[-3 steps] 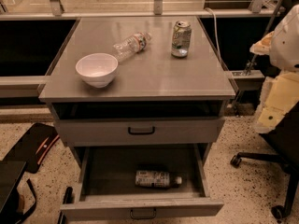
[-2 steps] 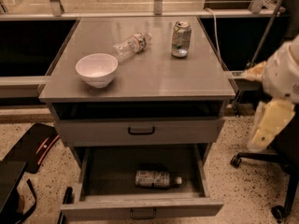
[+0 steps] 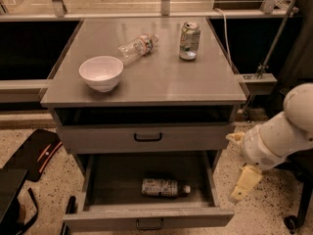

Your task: Pick blue plastic bottle from middle drawer and place on counter

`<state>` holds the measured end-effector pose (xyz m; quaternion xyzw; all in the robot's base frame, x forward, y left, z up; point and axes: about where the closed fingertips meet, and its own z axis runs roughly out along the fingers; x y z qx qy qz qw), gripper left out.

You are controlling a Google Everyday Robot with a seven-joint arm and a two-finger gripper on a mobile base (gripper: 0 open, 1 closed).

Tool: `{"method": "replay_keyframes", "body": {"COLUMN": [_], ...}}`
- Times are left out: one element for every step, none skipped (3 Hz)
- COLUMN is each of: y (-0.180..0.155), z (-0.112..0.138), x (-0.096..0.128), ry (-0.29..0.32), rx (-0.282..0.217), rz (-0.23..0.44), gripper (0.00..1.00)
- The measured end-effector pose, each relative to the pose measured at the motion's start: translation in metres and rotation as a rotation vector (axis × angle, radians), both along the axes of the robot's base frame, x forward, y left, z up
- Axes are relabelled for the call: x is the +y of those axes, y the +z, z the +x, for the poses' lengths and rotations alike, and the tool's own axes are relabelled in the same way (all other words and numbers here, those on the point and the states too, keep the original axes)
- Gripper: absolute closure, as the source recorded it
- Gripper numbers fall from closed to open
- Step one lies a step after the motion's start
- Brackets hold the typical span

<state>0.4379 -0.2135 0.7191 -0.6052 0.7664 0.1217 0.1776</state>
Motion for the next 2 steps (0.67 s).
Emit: {"method": "replay_keyframes", "body": {"y": [-0.0065,-0.0118], "z": [0.0169,0.01], "x": [0.0008,0.0058], "ry": [-0.03,-0.047], "rx": [-0.053,-0.067], "rz": [0.007,0.032], "gripper": [0.0,0.0]}}
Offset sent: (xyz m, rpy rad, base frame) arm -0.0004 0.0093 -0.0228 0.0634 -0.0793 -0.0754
